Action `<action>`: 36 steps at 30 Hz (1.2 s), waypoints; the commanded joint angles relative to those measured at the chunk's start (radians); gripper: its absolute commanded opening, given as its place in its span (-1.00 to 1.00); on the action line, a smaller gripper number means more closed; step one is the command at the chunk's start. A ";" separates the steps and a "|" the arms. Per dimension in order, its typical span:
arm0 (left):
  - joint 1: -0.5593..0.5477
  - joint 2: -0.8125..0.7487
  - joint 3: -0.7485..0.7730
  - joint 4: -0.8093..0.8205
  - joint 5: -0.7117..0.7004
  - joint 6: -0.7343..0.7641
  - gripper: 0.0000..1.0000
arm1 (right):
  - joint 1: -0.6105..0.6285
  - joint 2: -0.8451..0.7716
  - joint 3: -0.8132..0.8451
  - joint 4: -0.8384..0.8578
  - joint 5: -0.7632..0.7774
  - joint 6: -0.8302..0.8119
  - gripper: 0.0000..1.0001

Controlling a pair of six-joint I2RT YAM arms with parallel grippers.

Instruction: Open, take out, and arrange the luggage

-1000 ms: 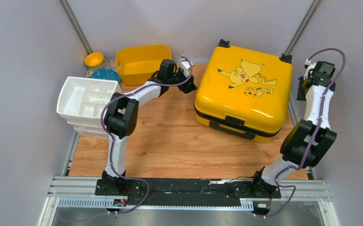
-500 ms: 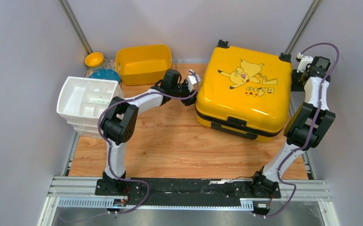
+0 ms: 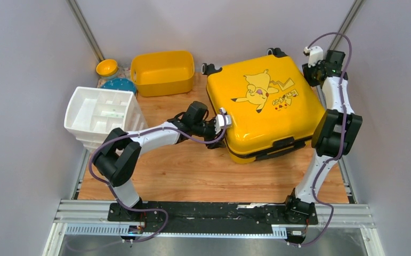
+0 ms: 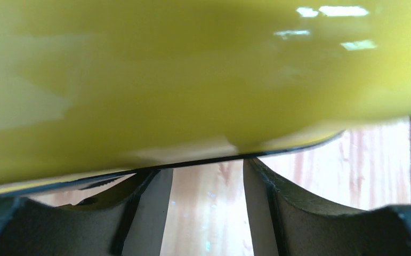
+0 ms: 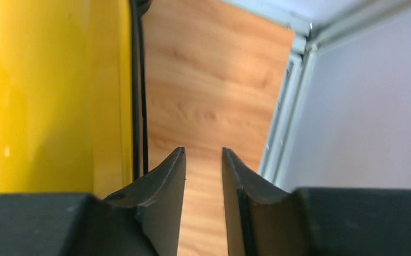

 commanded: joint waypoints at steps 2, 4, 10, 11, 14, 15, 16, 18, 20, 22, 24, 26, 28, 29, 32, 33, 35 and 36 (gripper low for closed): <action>-0.075 -0.029 0.035 0.173 0.035 -0.029 0.20 | 0.149 0.076 0.186 -0.079 -0.058 0.181 -0.16; -0.087 0.010 0.080 0.205 0.004 -0.053 0.21 | 0.119 0.059 0.249 -0.084 -0.039 0.221 0.02; -0.138 0.210 0.318 0.274 -0.086 -0.178 0.18 | 0.016 -0.060 0.323 -0.177 0.100 0.275 0.31; -0.148 0.234 0.349 0.279 -0.085 -0.175 0.18 | -0.011 -0.085 0.317 -0.208 0.104 0.307 0.31; -0.193 0.311 0.438 0.294 -0.093 -0.178 0.20 | -0.076 -0.215 0.188 -0.296 0.072 0.395 0.31; -0.204 0.338 0.467 0.296 -0.093 -0.191 0.23 | -0.096 -0.299 0.142 -0.306 0.052 0.414 0.31; -0.204 0.343 0.472 0.308 -0.091 -0.210 0.24 | -0.114 -0.342 0.084 -0.325 0.044 0.436 0.31; -0.202 0.333 0.458 0.305 -0.093 -0.264 0.27 | -0.166 -0.456 -0.056 -0.348 0.010 0.474 0.30; -0.196 0.291 0.399 0.303 -0.097 -0.258 0.29 | -0.188 -0.548 -0.167 -0.377 -0.001 0.482 0.30; -0.182 0.186 0.259 0.328 -0.082 -0.258 0.35 | -0.188 -0.596 -0.214 -0.394 0.002 0.482 0.30; -0.137 0.081 0.158 0.316 -0.012 -0.284 0.43 | -0.188 -0.646 -0.266 -0.403 0.005 0.500 0.30; -0.066 0.008 0.128 0.242 0.025 -0.336 0.53 | -0.190 -0.677 -0.292 -0.415 -0.002 0.506 0.31; -0.015 -0.032 0.095 0.210 0.026 -0.367 0.59 | -0.188 -0.683 -0.294 -0.460 -0.002 0.517 0.31; 0.043 -0.069 0.081 0.214 0.013 -0.425 0.59 | -0.190 -0.691 -0.291 -0.481 -0.045 0.511 0.31; 0.112 -0.095 0.056 0.224 -0.019 -0.500 0.59 | -0.181 -0.734 -0.306 -0.538 -0.175 0.513 0.33; 0.136 -0.094 0.065 0.199 -0.021 -0.505 0.58 | -0.168 -0.744 -0.314 -0.549 -0.191 0.513 0.32; 0.143 -0.107 0.050 0.198 -0.048 -0.498 0.57 | -0.104 -0.780 -0.331 -0.581 -0.214 0.465 0.32; 0.143 -0.120 -0.020 0.278 -0.051 -0.501 0.54 | -0.075 -0.793 -0.341 -0.586 -0.202 0.447 0.32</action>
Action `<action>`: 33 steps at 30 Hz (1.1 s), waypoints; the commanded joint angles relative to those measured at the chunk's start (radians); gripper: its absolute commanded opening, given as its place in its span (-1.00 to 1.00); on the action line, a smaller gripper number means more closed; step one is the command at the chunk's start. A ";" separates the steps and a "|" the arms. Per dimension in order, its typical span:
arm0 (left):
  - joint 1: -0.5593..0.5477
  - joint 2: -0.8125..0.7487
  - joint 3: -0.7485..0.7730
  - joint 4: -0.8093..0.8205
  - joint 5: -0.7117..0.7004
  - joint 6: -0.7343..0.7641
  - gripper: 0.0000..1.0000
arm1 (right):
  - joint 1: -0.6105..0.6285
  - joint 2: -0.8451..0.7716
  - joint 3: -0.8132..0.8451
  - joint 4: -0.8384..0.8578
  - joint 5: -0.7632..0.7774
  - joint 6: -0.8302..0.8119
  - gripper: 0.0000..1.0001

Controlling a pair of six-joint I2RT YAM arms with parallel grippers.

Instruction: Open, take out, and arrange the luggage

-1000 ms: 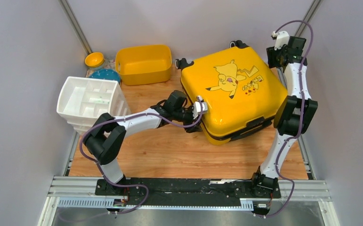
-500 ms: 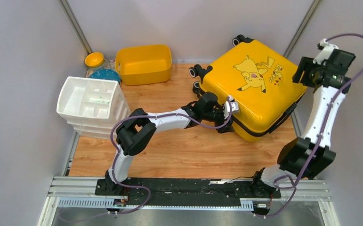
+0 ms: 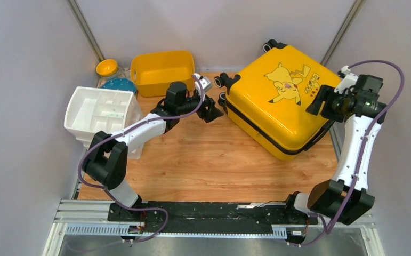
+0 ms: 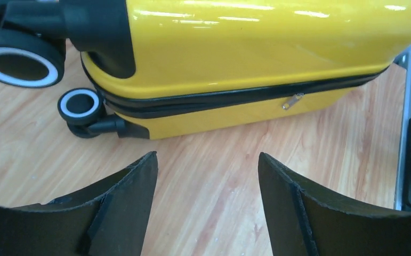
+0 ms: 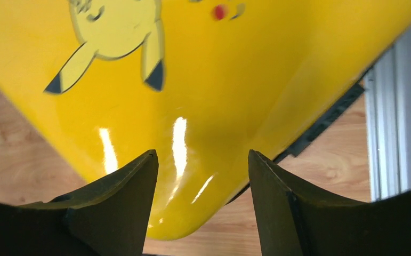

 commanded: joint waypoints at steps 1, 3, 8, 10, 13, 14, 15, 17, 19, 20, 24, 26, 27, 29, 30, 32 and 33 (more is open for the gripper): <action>-0.015 -0.050 -0.139 0.137 -0.010 -0.093 0.53 | 0.121 -0.104 -0.054 -0.068 -0.064 -0.062 0.31; -0.028 -0.078 -0.275 0.350 -0.031 -0.115 0.46 | 0.206 -0.156 -0.088 -0.049 -0.010 -0.080 0.30; -0.150 -0.015 -0.403 0.664 -0.158 -0.060 0.34 | 0.254 -0.198 -0.103 -0.060 0.032 -0.062 0.29; -0.208 0.025 -0.394 0.762 -0.212 -0.060 0.31 | 0.254 -0.202 -0.096 -0.080 0.084 -0.077 0.29; -0.264 0.114 -0.340 0.845 -0.272 -0.061 0.30 | 0.254 -0.233 -0.086 -0.101 0.111 -0.106 0.29; -0.296 0.157 -0.320 0.853 -0.292 -0.055 0.29 | 0.254 -0.240 -0.088 -0.104 0.116 -0.111 0.30; -0.307 0.175 -0.290 0.876 -0.303 -0.047 0.29 | 0.254 -0.250 -0.091 -0.107 0.124 -0.114 0.30; -0.344 0.229 -0.239 0.884 -0.339 -0.029 0.28 | 0.254 -0.268 -0.096 -0.120 0.148 -0.119 0.31; -0.361 0.264 -0.207 0.890 -0.361 -0.026 0.27 | 0.254 -0.282 -0.093 -0.140 0.174 -0.113 0.32; -0.367 0.295 -0.181 0.891 -0.376 -0.026 0.27 | 0.252 -0.285 -0.090 -0.147 0.180 -0.111 0.32; -0.393 0.361 -0.127 0.896 -0.404 -0.017 0.23 | 0.252 -0.300 -0.076 -0.183 0.191 -0.097 0.33; -0.400 0.390 -0.102 0.896 -0.407 -0.020 0.20 | 0.252 -0.306 -0.074 -0.193 0.194 -0.093 0.34; -0.404 0.398 -0.099 0.896 -0.411 -0.018 0.19 | 0.252 -0.308 -0.074 -0.196 0.196 -0.093 0.34; -0.419 0.416 -0.091 0.897 -0.419 -0.018 0.18 | 0.252 -0.310 -0.071 -0.201 0.200 -0.094 0.34; -0.422 0.421 -0.091 0.899 -0.421 -0.021 0.18 | 0.252 -0.310 -0.070 -0.201 0.202 -0.096 0.34; -0.434 0.433 -0.093 0.899 -0.437 -0.023 0.16 | 0.252 -0.308 -0.064 -0.204 0.204 -0.099 0.35; -0.437 0.436 -0.093 0.897 -0.445 -0.027 0.15 | 0.252 -0.306 -0.060 -0.207 0.204 -0.100 0.35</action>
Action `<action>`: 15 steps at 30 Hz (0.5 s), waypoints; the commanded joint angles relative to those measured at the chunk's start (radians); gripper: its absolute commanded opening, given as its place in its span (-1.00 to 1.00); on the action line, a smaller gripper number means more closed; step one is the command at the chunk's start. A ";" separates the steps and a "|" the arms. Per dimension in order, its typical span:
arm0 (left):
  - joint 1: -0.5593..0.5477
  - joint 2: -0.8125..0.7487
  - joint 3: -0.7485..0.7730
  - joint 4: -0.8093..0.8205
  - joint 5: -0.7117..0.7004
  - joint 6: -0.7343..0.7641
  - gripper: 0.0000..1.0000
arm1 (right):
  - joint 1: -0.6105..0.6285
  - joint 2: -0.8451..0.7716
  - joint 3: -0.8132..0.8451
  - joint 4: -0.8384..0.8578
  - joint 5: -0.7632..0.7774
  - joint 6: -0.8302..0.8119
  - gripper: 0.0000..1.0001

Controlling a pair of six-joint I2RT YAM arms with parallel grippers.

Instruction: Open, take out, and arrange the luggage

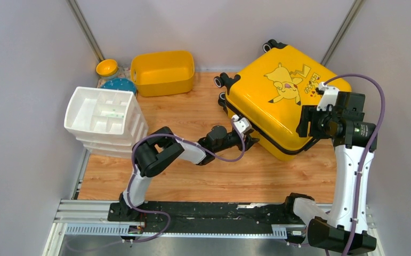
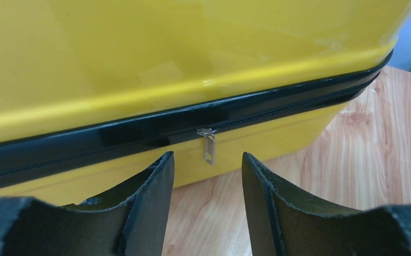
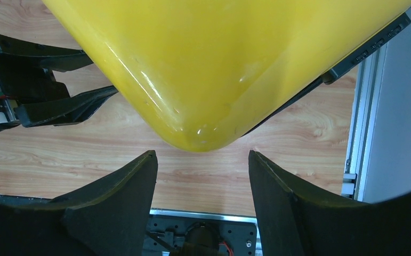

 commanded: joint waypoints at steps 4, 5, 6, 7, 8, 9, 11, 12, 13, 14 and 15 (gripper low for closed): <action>-0.030 0.047 0.049 0.056 -0.069 0.008 0.10 | -0.003 -0.005 0.055 -0.014 0.022 -0.011 0.35; -0.030 0.050 0.061 0.054 -0.086 0.009 0.07 | -0.003 -0.005 0.053 -0.014 0.024 -0.012 0.35; -0.030 0.055 0.069 0.052 -0.090 0.008 0.06 | -0.003 -0.006 0.049 -0.014 0.024 -0.014 0.35; -0.030 0.062 0.074 0.052 -0.090 0.006 0.05 | -0.003 -0.008 0.046 -0.014 0.022 -0.012 0.35; -0.030 0.066 0.086 0.052 -0.090 0.002 0.03 | -0.003 -0.008 0.043 -0.014 0.025 -0.014 0.35; -0.031 0.067 0.092 0.049 -0.093 -0.006 0.02 | -0.003 -0.008 0.041 -0.013 0.025 -0.014 0.35; -0.036 0.072 0.107 0.048 -0.109 -0.009 -0.04 | -0.003 -0.009 0.035 -0.013 0.030 -0.017 0.35; -0.041 0.075 0.113 0.048 -0.110 -0.015 -0.06 | -0.003 -0.009 0.032 -0.011 0.031 -0.017 0.35; -0.042 0.079 0.118 0.043 -0.119 -0.018 -0.10 | -0.003 -0.009 0.032 -0.010 0.033 -0.015 0.35; -0.045 0.081 0.129 0.034 -0.127 -0.024 -0.13 | -0.003 -0.009 0.030 -0.010 0.034 -0.017 0.35; -0.048 0.081 0.133 0.031 -0.132 -0.034 -0.16 | -0.003 -0.009 0.029 -0.007 0.036 -0.018 0.35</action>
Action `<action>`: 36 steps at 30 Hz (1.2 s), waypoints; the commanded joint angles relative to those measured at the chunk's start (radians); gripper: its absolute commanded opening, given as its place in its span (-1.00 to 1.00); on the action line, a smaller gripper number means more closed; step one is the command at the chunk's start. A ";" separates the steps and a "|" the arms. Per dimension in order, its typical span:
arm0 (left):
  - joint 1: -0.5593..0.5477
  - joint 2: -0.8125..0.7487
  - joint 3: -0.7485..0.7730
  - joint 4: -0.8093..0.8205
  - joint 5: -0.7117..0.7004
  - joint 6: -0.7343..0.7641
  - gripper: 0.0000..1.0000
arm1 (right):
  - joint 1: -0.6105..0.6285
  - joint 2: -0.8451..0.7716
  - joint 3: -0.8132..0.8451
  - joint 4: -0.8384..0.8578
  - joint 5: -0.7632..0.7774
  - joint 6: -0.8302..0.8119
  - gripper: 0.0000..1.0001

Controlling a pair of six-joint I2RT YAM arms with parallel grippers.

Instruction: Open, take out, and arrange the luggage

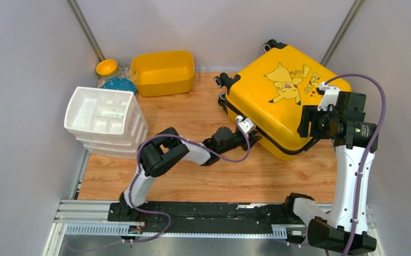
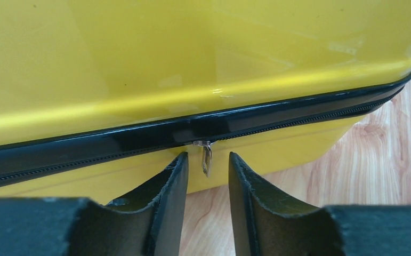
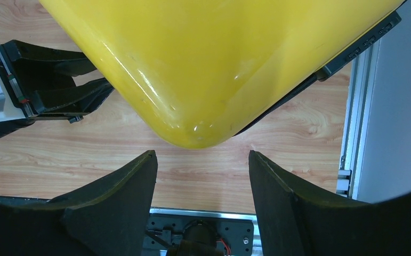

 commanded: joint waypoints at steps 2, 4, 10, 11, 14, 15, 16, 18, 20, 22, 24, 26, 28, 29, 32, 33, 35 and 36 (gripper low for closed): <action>-0.016 0.017 0.078 0.033 -0.056 -0.038 -0.31 | -0.003 -0.008 0.012 0.012 0.023 -0.016 0.35; -0.016 0.007 0.066 0.040 -0.062 -0.043 -0.61 | -0.003 -0.005 0.010 0.014 0.023 -0.016 0.35; -0.016 -0.044 0.006 0.067 -0.098 -0.036 -1.00 | -0.003 -0.005 -0.008 0.031 0.026 -0.019 0.35; -0.014 -0.052 -0.002 0.059 -0.106 -0.036 -1.00 | -0.003 -0.004 -0.011 0.035 0.025 -0.019 0.35; 0.002 -0.092 -0.031 0.012 -0.140 -0.062 -1.00 | -0.003 0.003 -0.011 0.047 0.011 -0.011 0.35; 0.012 -0.111 -0.038 -0.002 -0.138 -0.072 -1.00 | -0.003 0.009 -0.010 0.051 0.002 -0.011 0.34; 0.022 -0.122 -0.060 -0.024 -0.138 -0.079 -1.00 | -0.003 0.010 -0.008 0.054 -0.001 -0.008 0.34; 0.058 -0.154 -0.084 -0.041 -0.135 -0.090 -1.00 | -0.003 0.019 -0.002 0.061 -0.012 -0.014 0.34; 0.097 -0.173 -0.118 -0.055 -0.097 -0.076 -1.00 | -0.003 0.024 0.004 0.063 -0.035 -0.037 0.34; 0.128 -0.194 -0.141 -0.074 -0.060 -0.067 -1.00 | -0.003 0.030 0.021 0.067 -0.090 -0.080 0.34; 0.179 -0.208 -0.152 -0.091 -0.018 -0.069 -1.00 | -0.003 0.041 0.038 0.084 -0.153 -0.106 0.34; 0.213 -0.207 -0.154 -0.102 0.019 -0.058 -1.00 | -0.001 0.067 0.056 0.104 -0.193 -0.120 0.34; 0.259 -0.198 -0.146 -0.116 0.056 -0.041 -1.00 | 0.002 0.094 0.098 0.115 -0.262 -0.109 0.34; 0.272 -0.195 -0.141 -0.121 0.067 -0.026 -1.00 | 0.005 0.128 0.115 0.121 -0.276 -0.100 0.34; 0.337 -0.178 -0.118 -0.134 0.116 0.006 -1.00 | 0.029 0.191 0.174 0.117 -0.302 -0.077 0.30; 0.354 -0.168 -0.103 -0.142 0.139 0.022 -1.00 | 0.042 0.199 0.182 0.115 -0.294 -0.076 0.29; 0.395 -0.152 -0.083 -0.154 0.153 0.052 -1.00 | 0.048 0.210 0.175 0.123 -0.282 -0.063 0.29; 0.407 -0.145 -0.062 -0.166 0.165 0.057 -1.00 | 0.048 0.210 0.165 0.124 -0.268 -0.062 0.29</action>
